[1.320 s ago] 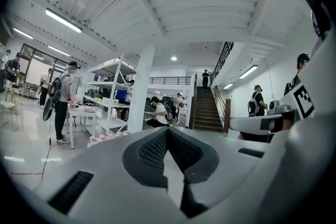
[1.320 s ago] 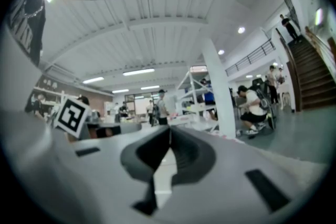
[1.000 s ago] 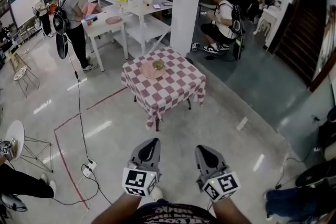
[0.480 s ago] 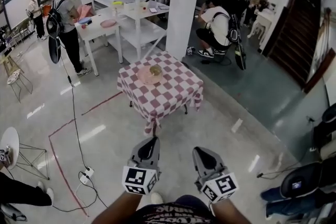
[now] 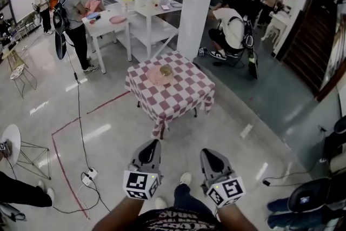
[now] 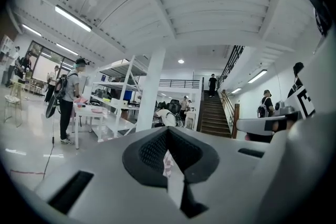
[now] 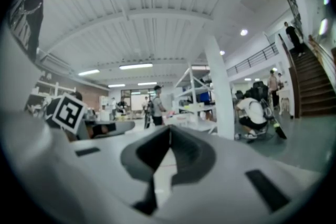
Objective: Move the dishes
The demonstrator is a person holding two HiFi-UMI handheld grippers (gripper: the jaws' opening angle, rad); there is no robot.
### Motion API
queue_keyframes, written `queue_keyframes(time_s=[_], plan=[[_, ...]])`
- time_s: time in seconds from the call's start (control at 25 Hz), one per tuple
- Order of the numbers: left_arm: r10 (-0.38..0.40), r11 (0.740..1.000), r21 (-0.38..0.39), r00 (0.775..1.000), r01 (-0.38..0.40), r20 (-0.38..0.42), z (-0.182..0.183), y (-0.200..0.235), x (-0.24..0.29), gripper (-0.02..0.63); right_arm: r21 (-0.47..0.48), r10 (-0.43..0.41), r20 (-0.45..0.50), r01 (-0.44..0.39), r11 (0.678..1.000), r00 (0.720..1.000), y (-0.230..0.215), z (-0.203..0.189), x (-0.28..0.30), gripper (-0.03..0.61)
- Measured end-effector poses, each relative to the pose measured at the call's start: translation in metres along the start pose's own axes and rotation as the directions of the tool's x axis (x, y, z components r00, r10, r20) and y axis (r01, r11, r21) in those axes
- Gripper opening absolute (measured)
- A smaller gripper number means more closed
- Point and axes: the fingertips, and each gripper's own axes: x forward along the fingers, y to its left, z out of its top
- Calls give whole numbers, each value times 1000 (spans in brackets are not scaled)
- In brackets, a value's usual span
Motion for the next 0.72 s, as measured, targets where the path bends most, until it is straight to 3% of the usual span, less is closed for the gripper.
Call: queue_keyframes(time_s=[0.24,0.72], plan=[[71,997,13,997,-71,15,1,21,2,25,7,28,-3,-28,1000,1000,-7,-4,21,34],[83,997,-3,996,-83,-21,-8,26,75,25,32,58,-21,-57,998,998,-60,-1,74,34]])
